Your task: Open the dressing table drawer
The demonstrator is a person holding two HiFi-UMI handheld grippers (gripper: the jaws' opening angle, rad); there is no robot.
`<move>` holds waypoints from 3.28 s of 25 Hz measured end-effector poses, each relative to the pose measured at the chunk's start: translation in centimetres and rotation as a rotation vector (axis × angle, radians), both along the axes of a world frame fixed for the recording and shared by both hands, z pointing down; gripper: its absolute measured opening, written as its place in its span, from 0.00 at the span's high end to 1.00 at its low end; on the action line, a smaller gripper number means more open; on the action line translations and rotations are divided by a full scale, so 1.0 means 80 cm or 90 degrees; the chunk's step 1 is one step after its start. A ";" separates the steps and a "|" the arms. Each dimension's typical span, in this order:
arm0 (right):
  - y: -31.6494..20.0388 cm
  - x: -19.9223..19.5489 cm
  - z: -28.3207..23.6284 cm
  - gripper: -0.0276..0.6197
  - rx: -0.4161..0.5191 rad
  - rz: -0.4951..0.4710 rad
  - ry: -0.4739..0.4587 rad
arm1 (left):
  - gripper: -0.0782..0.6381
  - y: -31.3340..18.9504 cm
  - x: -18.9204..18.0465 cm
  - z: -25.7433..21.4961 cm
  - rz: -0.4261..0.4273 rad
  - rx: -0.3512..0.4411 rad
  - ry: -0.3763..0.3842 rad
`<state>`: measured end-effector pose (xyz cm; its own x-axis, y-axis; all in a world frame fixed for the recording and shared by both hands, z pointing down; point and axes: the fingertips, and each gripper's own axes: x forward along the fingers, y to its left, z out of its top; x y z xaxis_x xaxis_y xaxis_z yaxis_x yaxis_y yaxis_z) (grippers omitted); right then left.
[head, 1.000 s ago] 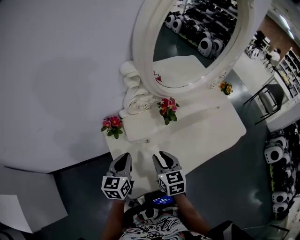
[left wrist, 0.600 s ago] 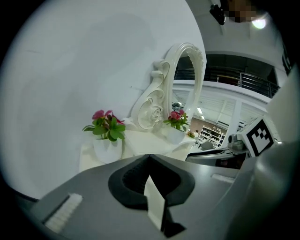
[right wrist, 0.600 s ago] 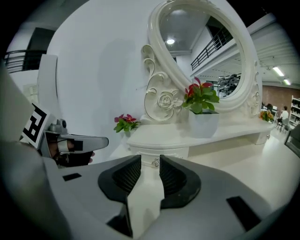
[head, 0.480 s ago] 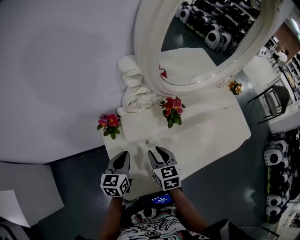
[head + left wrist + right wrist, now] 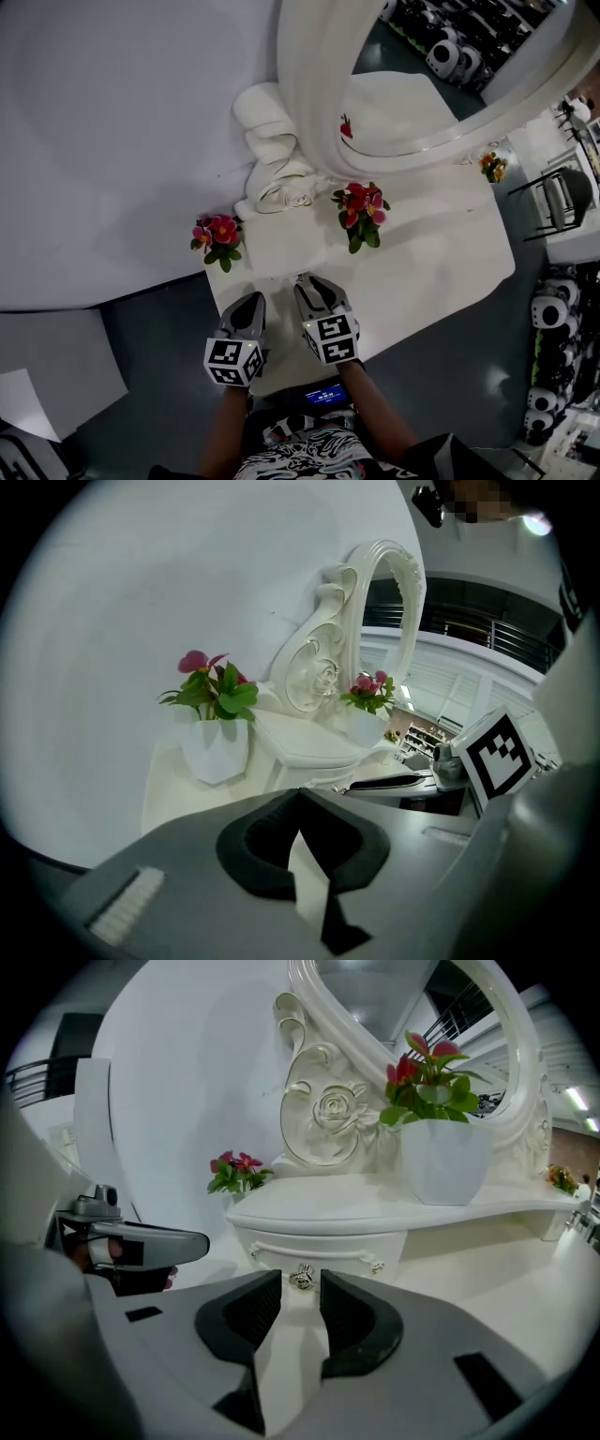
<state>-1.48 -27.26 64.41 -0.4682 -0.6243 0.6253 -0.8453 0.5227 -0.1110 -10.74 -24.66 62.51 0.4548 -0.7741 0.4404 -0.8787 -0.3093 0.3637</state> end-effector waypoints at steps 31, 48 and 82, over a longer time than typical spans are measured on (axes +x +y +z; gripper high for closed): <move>0.054 0.012 0.022 0.80 -0.024 0.000 0.051 | 0.89 0.040 -0.015 -0.019 -0.011 0.002 0.001; 0.090 0.036 -0.052 0.84 0.056 0.076 -0.023 | 0.89 0.052 -0.007 -0.089 0.007 0.086 0.001; 0.101 0.057 -0.132 0.95 0.142 0.076 -0.036 | 0.89 0.057 0.007 -0.138 0.013 0.144 0.009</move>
